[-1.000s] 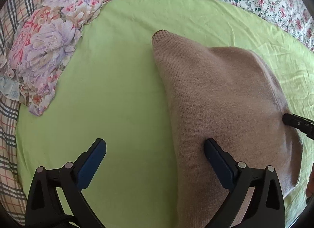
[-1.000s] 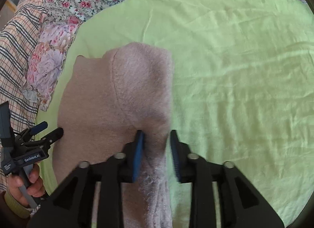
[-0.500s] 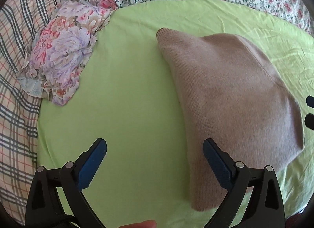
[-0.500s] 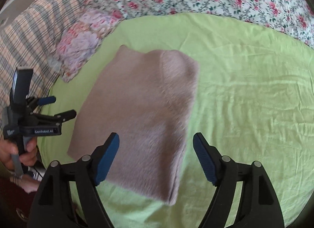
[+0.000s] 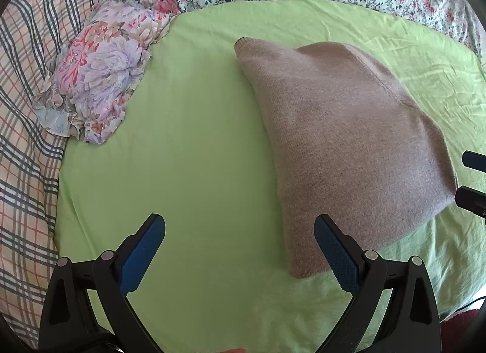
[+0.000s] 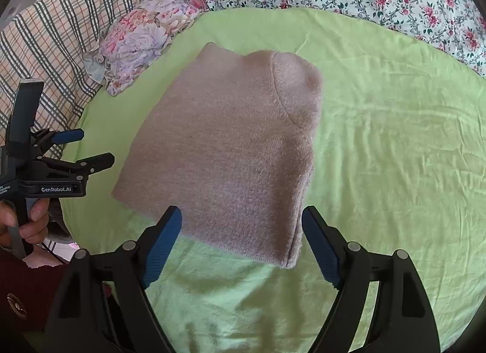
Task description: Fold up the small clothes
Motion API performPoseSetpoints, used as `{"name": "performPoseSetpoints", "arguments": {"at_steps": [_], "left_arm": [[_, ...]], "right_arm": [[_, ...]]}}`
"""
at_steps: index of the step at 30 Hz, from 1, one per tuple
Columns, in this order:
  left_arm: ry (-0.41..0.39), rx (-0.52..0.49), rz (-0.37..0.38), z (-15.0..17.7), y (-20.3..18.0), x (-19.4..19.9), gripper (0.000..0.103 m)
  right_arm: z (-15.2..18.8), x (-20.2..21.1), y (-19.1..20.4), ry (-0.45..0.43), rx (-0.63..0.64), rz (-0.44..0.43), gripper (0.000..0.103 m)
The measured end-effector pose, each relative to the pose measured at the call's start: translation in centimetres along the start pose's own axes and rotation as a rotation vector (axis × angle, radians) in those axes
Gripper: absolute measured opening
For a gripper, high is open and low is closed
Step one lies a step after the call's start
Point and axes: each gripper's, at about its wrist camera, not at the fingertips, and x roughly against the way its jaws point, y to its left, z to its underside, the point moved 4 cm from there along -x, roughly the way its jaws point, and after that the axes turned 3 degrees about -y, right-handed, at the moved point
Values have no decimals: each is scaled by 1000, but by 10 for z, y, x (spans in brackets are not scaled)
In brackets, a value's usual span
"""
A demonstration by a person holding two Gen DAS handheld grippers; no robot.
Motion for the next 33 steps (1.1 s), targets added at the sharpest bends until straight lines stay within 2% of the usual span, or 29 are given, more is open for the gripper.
{"name": "performPoseSetpoints", "arguments": {"at_steps": [9, 33], "left_arm": [[-44, 0, 2, -1, -2, 16, 99], [-44, -15, 37, -5, -9, 13, 99]], "right_arm": [[-4, 6, 14, -21, 39, -6, 84], [-10, -8, 16, 10, 65, 3, 85]]}}
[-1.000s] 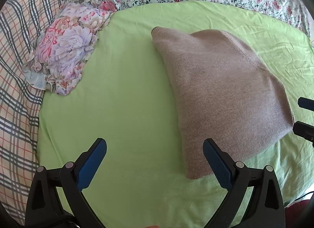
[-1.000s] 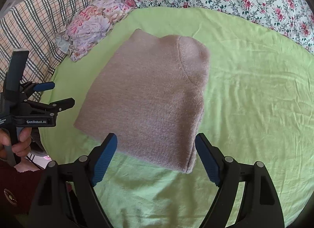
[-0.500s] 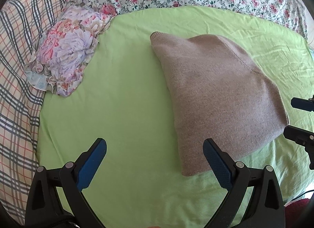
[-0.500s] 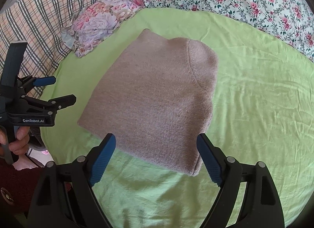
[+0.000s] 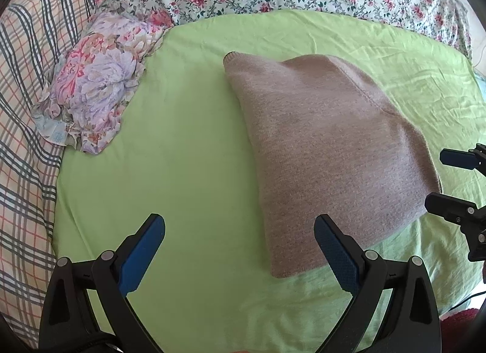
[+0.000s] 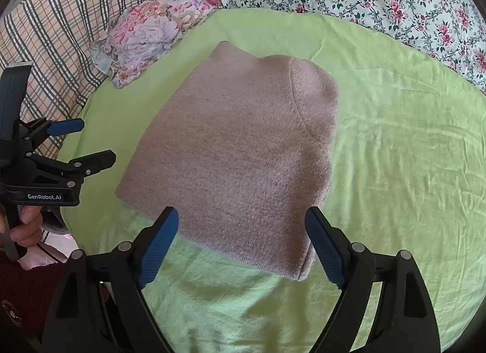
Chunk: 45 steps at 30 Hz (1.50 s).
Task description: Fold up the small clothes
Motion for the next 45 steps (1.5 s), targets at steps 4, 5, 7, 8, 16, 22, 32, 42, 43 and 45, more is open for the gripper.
{"name": "performPoseSetpoints", "arguments": {"at_steps": [4, 5, 7, 8, 16, 22, 32, 42, 43, 45], "left_arm": [[-3, -4, 6, -2, 0, -1, 99], [-3, -4, 7, -2, 0, -1, 99], [-2, -4, 11, -3, -1, -1, 99], [-2, -5, 11, -4, -1, -1, 99], [-9, -4, 19, -9, -1, -3, 99], [-5, -5, 22, -10, -1, -5, 99], [2, -7, 30, -11, -2, -7, 99], [-2, -12, 38, -14, -5, -7, 99], [-3, -12, 39, -15, -5, -7, 99], [-4, -13, 42, -15, -5, -7, 99]], "right_arm": [[-2, 1, -2, -4, -1, -1, 86], [-3, 1, -2, -6, -2, -1, 86], [-5, 1, -4, -7, 1, -2, 86], [-5, 1, -4, -8, 4, -1, 86], [-6, -1, -5, -6, 10, 1, 86], [-7, -1, -8, -8, 5, 2, 86], [-12, 0, -13, -16, 3, -2, 86], [-16, 0, -13, -21, 3, 0, 86], [-17, 0, -14, -23, 4, -2, 86], [-20, 0, -14, -25, 7, -3, 86]]}}
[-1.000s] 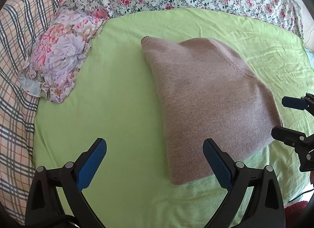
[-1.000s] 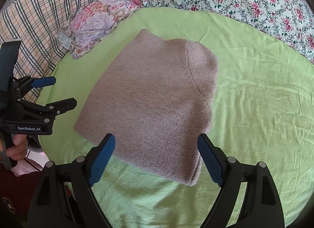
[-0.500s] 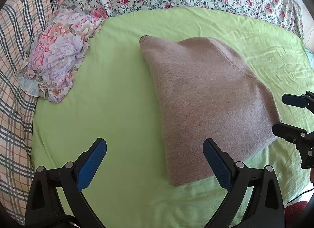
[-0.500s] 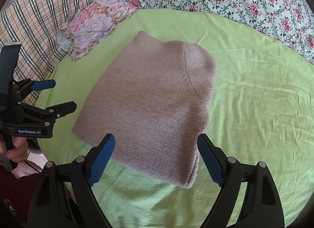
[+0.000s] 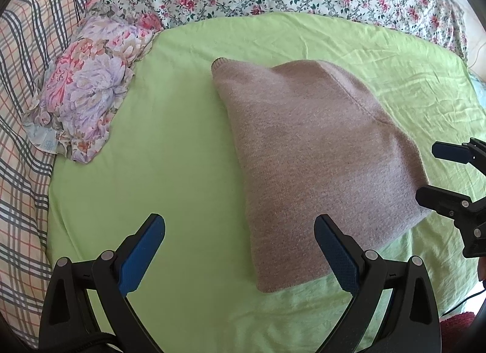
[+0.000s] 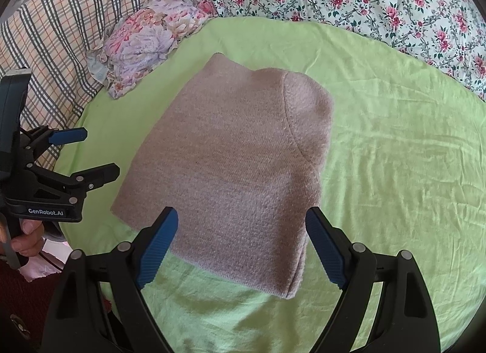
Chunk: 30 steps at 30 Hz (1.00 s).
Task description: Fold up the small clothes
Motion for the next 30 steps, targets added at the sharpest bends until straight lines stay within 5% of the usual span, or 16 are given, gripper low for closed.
{"name": "performPoseSetpoints", "arguments": {"at_steps": [30], "left_arm": [[15, 7, 7, -4, 2, -4, 99]], "right_arm": [[-7, -6, -8, 1, -14, -5, 86]]}}
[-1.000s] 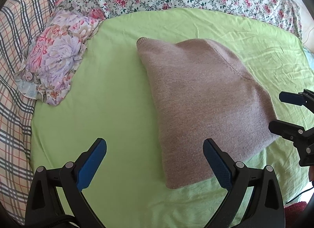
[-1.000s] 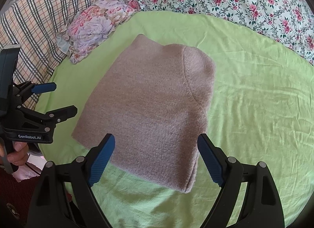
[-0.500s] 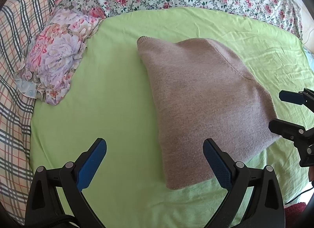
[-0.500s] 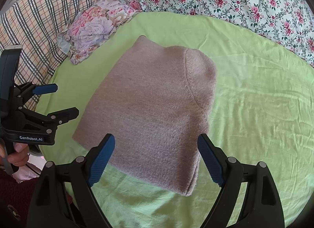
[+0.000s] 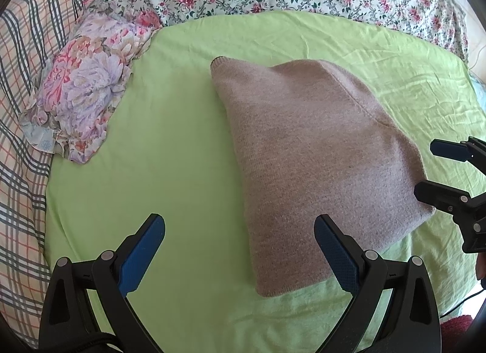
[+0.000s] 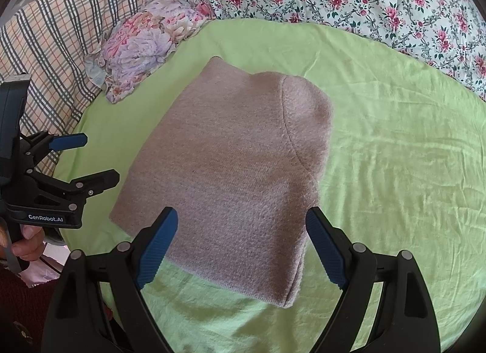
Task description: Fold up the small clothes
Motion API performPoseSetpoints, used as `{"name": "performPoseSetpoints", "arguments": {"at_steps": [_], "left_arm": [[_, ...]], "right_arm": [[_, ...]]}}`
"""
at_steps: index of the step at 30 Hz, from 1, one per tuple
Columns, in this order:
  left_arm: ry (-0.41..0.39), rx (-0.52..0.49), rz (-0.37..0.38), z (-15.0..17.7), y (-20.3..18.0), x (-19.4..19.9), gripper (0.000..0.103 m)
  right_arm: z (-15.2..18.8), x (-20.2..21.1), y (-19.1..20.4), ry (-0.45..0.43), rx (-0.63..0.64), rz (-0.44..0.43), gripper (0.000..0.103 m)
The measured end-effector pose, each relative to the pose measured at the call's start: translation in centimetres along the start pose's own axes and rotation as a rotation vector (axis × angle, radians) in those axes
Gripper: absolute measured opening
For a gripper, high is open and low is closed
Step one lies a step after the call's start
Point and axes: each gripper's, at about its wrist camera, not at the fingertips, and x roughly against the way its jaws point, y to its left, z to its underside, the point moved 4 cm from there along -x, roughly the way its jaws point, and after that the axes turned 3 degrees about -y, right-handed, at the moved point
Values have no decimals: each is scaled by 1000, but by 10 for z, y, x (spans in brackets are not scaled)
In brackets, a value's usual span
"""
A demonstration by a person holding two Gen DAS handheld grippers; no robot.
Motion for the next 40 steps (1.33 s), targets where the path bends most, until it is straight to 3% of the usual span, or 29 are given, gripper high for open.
{"name": "performPoseSetpoints", "arguments": {"at_steps": [32, 40], "left_arm": [[16, 15, 5, -10, 4, -13, 99], [-28, 8, 23, -11, 1, -10, 99]], "right_arm": [[-6, -7, -1, -4, -28, -10, 87], [-5, -13, 0, -5, -54, -16, 87]]}}
